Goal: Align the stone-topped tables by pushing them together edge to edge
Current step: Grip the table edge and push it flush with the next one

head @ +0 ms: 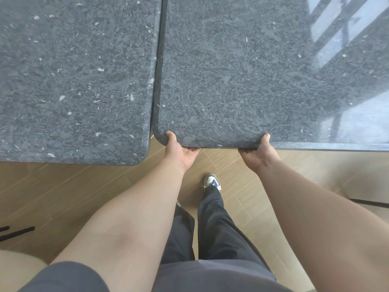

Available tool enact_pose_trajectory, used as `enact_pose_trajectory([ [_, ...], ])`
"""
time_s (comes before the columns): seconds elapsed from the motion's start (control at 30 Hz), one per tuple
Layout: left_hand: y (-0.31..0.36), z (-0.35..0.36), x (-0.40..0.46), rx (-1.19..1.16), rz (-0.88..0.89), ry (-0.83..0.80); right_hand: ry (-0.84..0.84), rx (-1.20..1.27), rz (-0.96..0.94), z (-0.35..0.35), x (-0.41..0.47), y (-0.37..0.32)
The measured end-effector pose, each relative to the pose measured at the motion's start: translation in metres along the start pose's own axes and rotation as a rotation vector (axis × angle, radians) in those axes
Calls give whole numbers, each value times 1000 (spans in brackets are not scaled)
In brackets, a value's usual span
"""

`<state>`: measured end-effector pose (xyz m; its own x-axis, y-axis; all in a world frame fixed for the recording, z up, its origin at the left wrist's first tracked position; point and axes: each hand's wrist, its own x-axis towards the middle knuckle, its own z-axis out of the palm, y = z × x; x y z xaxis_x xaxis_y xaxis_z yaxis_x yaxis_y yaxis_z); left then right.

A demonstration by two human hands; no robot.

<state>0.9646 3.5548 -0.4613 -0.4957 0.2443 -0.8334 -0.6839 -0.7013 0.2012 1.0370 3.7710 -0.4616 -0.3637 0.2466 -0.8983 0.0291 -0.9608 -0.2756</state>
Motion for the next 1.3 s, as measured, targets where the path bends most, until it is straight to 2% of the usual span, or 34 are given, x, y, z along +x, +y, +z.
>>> enact_pose_trajectory([
  [0.63, -9, -8, -13, 14, -16, 14, -1, -2, 1, -13, -14, 2],
  [1.3, -44, -37, -44, -24, -42, 36, 27, -28, -13, -57, -41, 4],
])
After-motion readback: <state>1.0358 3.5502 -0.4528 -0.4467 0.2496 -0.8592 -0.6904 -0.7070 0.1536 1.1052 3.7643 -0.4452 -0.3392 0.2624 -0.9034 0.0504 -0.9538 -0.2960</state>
